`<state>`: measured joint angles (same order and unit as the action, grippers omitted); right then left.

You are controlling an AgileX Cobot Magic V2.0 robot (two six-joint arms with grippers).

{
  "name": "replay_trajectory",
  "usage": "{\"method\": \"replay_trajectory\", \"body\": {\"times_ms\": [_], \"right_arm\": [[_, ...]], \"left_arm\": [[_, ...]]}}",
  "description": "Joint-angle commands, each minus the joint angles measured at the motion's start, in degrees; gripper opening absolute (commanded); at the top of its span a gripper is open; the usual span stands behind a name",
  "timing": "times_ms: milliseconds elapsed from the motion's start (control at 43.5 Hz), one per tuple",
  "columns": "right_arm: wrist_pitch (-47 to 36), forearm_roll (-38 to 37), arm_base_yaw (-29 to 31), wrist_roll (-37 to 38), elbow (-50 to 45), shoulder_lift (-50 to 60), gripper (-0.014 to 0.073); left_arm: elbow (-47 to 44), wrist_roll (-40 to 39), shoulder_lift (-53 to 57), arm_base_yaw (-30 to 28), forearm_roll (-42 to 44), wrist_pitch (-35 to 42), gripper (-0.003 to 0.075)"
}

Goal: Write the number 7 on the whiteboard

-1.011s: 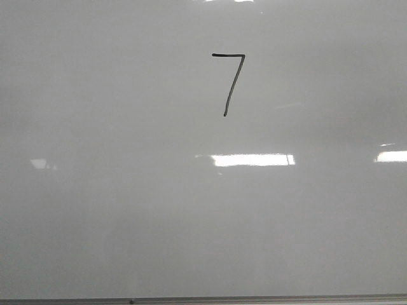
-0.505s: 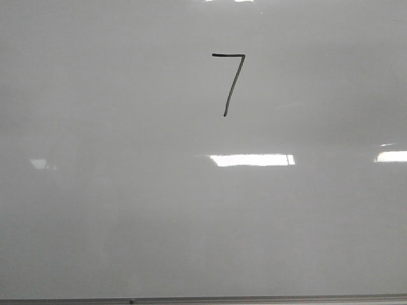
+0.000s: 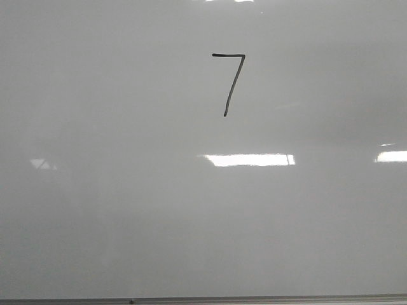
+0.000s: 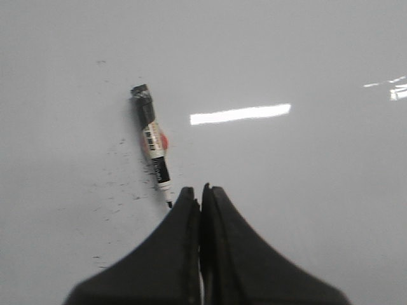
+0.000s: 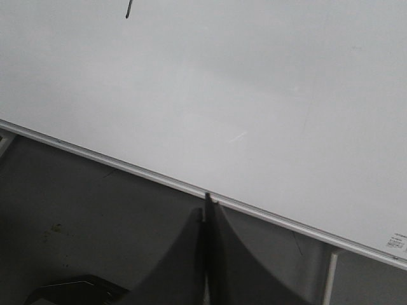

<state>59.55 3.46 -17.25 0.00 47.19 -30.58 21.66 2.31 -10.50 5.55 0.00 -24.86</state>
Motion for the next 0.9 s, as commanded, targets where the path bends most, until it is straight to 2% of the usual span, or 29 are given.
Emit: {"method": "replay_trajectory", "body": {"times_ms": [0,161,368,873], "right_arm": [[-3.03,-0.55,0.37,0.00,1.38,-0.16,-0.0066],[-3.03,-0.55,0.37,0.00,1.38,-0.16,-0.0066],[-3.03,-0.55,0.37,0.00,1.38,-0.16,-0.0066],[-3.00,-0.55,0.37,0.00,1.38,-0.16,-0.0066]], "left_arm": [[-4.50,-0.11,3.64,-2.55,0.31,10.85,-0.0020],[-15.18,-0.11,9.40,-5.44,-0.40,19.13,-0.0020],[-22.98,-0.11,11.73,-6.22,-1.20,28.26,-0.0020],[-22.83,-0.11,11.63,-6.22,-1.20,28.02,-0.0020]]}}
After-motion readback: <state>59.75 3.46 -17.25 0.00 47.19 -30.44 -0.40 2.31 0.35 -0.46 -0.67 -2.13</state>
